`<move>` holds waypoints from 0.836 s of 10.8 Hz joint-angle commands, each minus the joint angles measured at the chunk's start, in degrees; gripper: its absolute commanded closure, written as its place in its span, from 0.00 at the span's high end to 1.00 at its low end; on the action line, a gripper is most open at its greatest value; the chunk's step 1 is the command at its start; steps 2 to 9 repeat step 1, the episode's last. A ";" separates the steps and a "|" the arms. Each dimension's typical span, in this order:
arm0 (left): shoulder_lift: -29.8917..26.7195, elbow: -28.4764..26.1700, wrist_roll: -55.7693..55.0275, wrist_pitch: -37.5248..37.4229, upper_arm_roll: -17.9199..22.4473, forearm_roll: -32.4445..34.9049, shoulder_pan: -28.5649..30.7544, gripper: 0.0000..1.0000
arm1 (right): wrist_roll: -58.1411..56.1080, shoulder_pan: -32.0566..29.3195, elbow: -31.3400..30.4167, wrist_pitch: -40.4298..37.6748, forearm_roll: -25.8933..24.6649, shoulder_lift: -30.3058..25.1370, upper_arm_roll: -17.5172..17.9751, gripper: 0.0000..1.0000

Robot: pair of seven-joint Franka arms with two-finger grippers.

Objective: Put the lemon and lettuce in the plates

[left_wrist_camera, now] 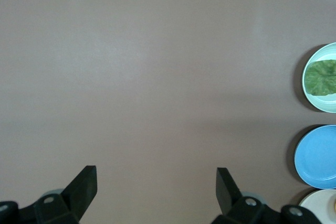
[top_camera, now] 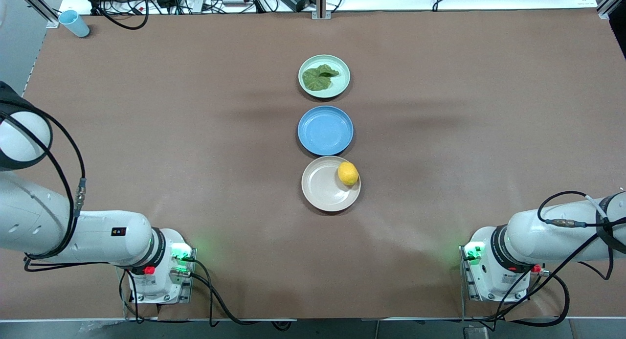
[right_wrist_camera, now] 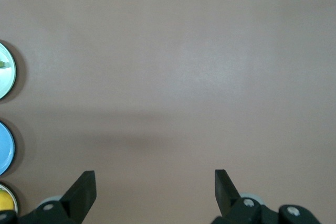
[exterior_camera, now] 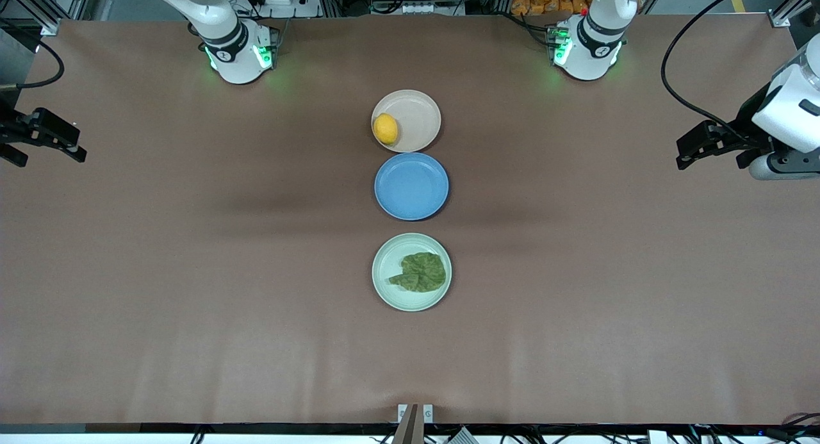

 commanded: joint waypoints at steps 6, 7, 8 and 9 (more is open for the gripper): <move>-0.62 0.31 1.54 -0.95 -0.20 0.59 0.27 1.00 | 0.38 -0.92 2.15 -1.79 -0.75 1.50 0.33 1.00; -0.62 0.31 1.54 -0.95 -0.20 0.59 0.27 1.00 | 0.38 -0.92 2.15 -1.79 -0.75 1.50 0.33 1.00; -0.62 0.31 1.54 -0.95 -0.20 0.59 0.27 1.00 | 0.38 -0.92 2.15 -1.79 -0.75 1.50 0.33 1.00; -0.62 0.31 1.54 -0.95 -0.20 0.59 0.27 1.00 | 0.38 -0.92 2.15 -1.79 -0.75 1.50 0.33 1.00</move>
